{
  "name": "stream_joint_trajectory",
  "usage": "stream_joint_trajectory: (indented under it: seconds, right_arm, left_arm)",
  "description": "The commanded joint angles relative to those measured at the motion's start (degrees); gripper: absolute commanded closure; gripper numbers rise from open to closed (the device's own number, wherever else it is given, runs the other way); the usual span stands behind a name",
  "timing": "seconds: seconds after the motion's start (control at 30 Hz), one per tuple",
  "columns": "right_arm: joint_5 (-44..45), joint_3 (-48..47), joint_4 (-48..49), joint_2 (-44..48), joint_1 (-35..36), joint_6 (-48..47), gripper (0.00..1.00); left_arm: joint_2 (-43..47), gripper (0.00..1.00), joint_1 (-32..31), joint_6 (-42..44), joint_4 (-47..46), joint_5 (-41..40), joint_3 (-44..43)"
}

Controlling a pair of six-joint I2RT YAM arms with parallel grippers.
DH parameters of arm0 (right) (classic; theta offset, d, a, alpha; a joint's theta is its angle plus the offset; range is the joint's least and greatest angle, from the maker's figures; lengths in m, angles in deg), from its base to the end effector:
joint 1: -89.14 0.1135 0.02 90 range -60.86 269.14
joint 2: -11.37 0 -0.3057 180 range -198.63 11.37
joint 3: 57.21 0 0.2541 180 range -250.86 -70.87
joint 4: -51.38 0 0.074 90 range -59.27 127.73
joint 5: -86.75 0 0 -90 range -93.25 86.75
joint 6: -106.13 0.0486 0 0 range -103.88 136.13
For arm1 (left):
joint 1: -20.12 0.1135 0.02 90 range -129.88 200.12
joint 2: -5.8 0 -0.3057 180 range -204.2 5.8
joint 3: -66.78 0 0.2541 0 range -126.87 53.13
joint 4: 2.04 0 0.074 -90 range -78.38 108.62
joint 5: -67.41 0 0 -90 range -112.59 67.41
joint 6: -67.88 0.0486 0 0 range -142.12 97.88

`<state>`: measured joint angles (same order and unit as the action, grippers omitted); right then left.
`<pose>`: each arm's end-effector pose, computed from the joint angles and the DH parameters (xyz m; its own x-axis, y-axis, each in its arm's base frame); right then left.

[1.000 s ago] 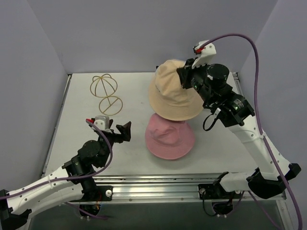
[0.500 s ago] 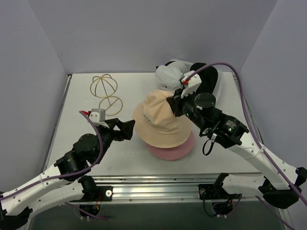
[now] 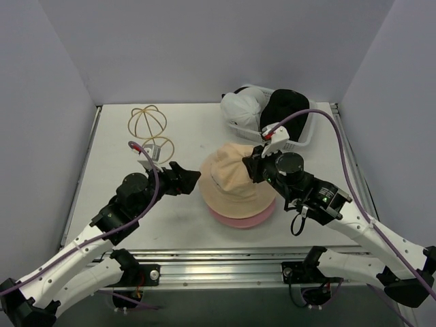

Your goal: Stack the hats

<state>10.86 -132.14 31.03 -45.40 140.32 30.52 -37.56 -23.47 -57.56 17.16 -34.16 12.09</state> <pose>0.1440 0.1601 0.4438 -0.1730 0.1694 -0.9702 -0.5780 0.7801 0.2393 0.1279 -0.1083 0.3567 -0.3890 -0.4140 -0.8230 0.3756 0.7445 -0.5520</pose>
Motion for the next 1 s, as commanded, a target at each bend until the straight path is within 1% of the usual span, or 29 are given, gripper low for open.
stream_joint_trajectory:
  seconds: [0.0, 0.03, 0.07, 0.13, 0.17, 0.27, 0.33, 0.4, 0.43, 0.47, 0.53, 0.57, 0.63, 0.67, 0.7, 0.73, 0.77, 0.8, 0.9, 0.93, 0.97]
  right_arm:
    - [2.9, -0.6, 2.7, 2.0, 0.5, 1.4, 0.95]
    - [3.1, -0.8, 2.3, 2.1, 0.5, 1.6, 0.9]
    - [3.5, -0.9, 2.1, 2.1, 0.4, 2.0, 0.79]
    - [4.4, -0.9, 2.6, 2.9, 0.4, 3.5, 0.65]
    - [5.0, -0.9, 2.7, 3.1, 0.3, 4.1, 0.55]
    - [6.9, -1.8, 2.7, 3.4, 0.0, 6.4, 0.46]
    - [8.1, -3.1, 1.7, 2.7, -1.6, 8.4, 0.43]
    - [7.0, -3.8, 1.3, 2.1, -4.1, 10.3, 0.41]
    - [5.3, -4.3, 1.3, 2.0, -6.1, 10.8, 0.4]
    - [1.2, -4.6, 1.6, 2.0, -10.5, 11.3, 0.4]
    - [-2.0, -5.3, 2.0, 1.8, -14.8, 12.1, 0.39]
    - [-4.6, -6.6, 1.6, 0.8, -18.5, 12.2, 0.38]
    - [-8.2, -7.5, 0.3, -0.4, -22.4, 12.5, 0.37]
    - [-10.3, -7.1, 0.0, -1.0, -24.4, 13.1, 0.31]
    - [-15.0, -6.1, 0.2, -1.4, -28.5, 13.8, 0.27]
    - [-17.6, -4.7, 1.3, -1.1, -30.5, 14.5, 0.25]
    - [-19.6, -3.2, 2.0, -0.5, -32.4, 15.7, 0.21]
    - [-21.1, 0.5, 2.9, 0.9, -35.5, 16.6, 0.2]
    - [-27.8, 5.6, 8.2, 3.2, -40.1, 19.7, 0.21]
    - [-31.8, 8.4, 10.2, 3.3, -43.0, 20.4, 0.23]
    - [-33.7, 10.0, 11.4, 3.4, -44.4, 21.7, 0.25]
  left_arm:
    - [-2.5, 0.06, 2.4, -2.9, -8.1, 10.9, 1.3]
    - [-3.0, 0.06, 2.5, -2.9, -8.5, 11.1, 1.7]
    - [-3.6, 0.06, 3.0, -3.0, -9.3, 11.2, 1.8]
    - [-5.0, 0.06, 3.2, -2.8, -10.2, 11.3, 2.6]
    - [-5.3, 0.06, 3.5, -2.7, -10.9, 11.3, 3.0]
    - [-6.8, 0.06, 4.3, -2.6, -12.6, 11.6, 3.9]
    - [-7.9, 0.05, 5.0, -2.6, -13.0, 11.6, 4.2]
    - [-8.3, 0.05, 5.9, -2.8, -13.9, 13.2, 5.0]
    - [-8.3, 0.05, 6.2, -2.9, -14.4, 13.6, 5.3]
    - [-8.3, 0.05, 6.6, -2.9, -15.4, 14.3, 5.7]
    - [-8.2, 0.05, 8.0, -3.2, -16.3, 15.3, 6.6]
    - [-8.5, 0.05, 8.5, -3.3, -17.3, 16.9, 6.8]
    - [-9.0, 0.05, 10.4, -4.3, -19.0, 19.4, 7.7]
    - [-9.5, 0.04, 11.3, -4.7, -21.3, 21.0, 8.1]
    - [-10.7, 0.05, 12.2, -5.4, -22.6, 24.8, 8.3]
    - [-11.3, 0.04, 13.1, -5.8, -24.1, 27.0, 9.0]
    - [-11.8, 0.04, 14.7, -6.2, -27.7, 29.2, 9.5]
    - [-13.2, 0.03, 15.3, -7.0, -28.9, 32.2, 9.7]
    - [-15.5, 0.01, 16.5, -7.4, -30.9, 34.4, 9.9]
    - [-15.9, 0.0, 16.5, -7.3, -31.3, 35.0, 10.1]
    - [-16.4, 0.0, 16.5, -7.0, -31.4, 35.3, 10.2]
